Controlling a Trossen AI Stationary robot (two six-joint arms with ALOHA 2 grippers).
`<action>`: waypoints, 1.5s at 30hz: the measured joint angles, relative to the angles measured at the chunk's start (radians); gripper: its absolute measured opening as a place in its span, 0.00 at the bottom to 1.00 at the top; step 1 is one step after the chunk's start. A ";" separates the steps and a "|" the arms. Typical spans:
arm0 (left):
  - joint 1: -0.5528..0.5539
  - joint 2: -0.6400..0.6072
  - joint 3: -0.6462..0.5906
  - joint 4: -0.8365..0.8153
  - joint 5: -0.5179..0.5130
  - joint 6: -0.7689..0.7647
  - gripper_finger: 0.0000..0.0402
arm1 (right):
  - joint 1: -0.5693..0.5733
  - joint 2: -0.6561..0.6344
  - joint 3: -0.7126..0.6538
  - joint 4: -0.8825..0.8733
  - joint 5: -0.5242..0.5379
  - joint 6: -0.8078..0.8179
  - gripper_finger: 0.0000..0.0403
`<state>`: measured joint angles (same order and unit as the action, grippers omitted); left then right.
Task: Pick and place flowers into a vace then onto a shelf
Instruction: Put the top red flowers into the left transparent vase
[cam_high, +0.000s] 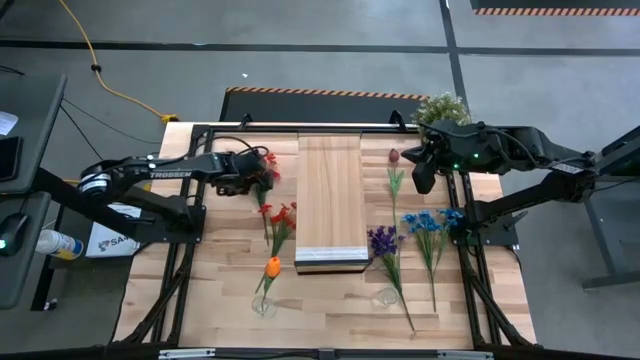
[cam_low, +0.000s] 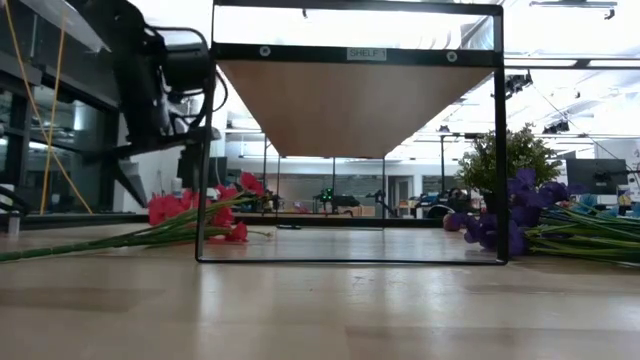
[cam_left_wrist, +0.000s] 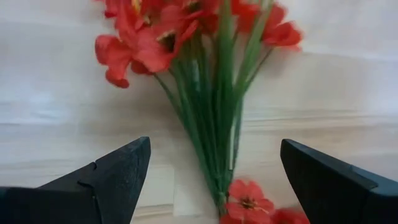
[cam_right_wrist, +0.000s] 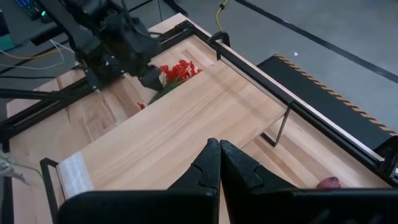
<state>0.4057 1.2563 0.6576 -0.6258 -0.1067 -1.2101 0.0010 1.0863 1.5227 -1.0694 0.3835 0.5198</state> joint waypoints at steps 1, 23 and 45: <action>0.000 0.009 -0.003 -0.001 0.000 0.000 0.98 | 0.000 0.000 0.000 0.000 0.003 0.000 0.00; -0.002 0.227 0.003 0.127 -0.002 0.026 0.98 | 0.000 0.000 0.000 0.040 0.008 -0.004 0.00; -0.002 0.234 0.043 0.081 -0.019 0.182 0.98 | 0.000 0.000 0.000 0.040 0.010 -0.004 0.00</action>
<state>0.4042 1.4906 0.7002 -0.5449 -0.1259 -1.0281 0.0010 1.0863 1.5230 -1.0294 0.3935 0.5156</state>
